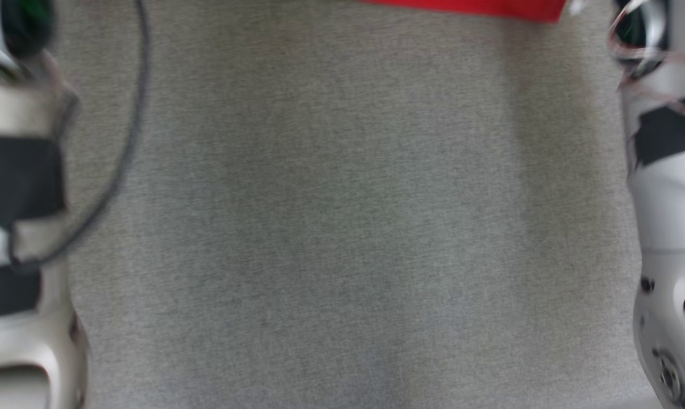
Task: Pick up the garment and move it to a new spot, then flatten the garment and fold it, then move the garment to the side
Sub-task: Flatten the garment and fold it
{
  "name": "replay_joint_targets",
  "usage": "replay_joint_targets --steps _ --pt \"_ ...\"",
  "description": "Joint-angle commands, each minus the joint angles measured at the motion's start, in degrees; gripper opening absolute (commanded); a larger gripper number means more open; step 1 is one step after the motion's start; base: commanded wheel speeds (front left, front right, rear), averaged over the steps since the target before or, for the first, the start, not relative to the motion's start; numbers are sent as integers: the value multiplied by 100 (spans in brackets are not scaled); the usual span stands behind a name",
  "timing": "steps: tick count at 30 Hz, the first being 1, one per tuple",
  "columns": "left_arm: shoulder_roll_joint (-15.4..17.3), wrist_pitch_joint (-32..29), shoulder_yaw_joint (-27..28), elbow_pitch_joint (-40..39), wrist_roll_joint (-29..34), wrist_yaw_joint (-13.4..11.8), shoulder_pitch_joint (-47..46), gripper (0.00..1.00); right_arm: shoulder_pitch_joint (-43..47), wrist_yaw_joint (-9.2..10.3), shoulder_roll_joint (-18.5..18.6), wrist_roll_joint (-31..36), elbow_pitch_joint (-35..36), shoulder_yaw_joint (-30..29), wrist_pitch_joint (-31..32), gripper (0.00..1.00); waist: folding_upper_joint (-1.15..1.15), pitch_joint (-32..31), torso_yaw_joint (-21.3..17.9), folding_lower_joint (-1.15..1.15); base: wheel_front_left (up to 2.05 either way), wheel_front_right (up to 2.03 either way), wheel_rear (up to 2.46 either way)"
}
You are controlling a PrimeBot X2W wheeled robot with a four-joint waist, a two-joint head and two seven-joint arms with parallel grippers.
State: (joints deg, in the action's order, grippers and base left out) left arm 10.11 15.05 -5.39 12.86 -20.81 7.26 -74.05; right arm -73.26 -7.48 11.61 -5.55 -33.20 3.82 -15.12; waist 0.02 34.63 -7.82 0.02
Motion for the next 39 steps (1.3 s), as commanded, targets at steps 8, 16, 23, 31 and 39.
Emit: replay_joint_targets --steps 8,16,23,31,39 --pt "92 17 -351 -595 -962 18 1638 0 1016 -4 743 -1534 147 848 537 0 -2 -490 320 -2 0 0 0" --pt "107 -288 -521 -1353 -1723 -51 3796 0 2858 -4 1269 -2900 1587 631 2092 0 -2 -1201 593 -2 0 0 0" --pt "3 -531 -524 -1888 -2263 -151 5223 0 4134 -5 1053 -2898 2315 -131 2768 0 -2 -1602 739 -2 0 0 0" --pt "22 -1038 -810 -2074 -2831 -139 6424 0 5559 -5 421 -2558 2986 -1230 3677 0 -2 -2145 969 -2 0 0 0" --pt "247 -1901 -835 -2112 -3682 -262 7264 0 6625 -5 -132 -2201 3665 -1961 4416 0 -2 -2510 1093 -2 0 0 0"
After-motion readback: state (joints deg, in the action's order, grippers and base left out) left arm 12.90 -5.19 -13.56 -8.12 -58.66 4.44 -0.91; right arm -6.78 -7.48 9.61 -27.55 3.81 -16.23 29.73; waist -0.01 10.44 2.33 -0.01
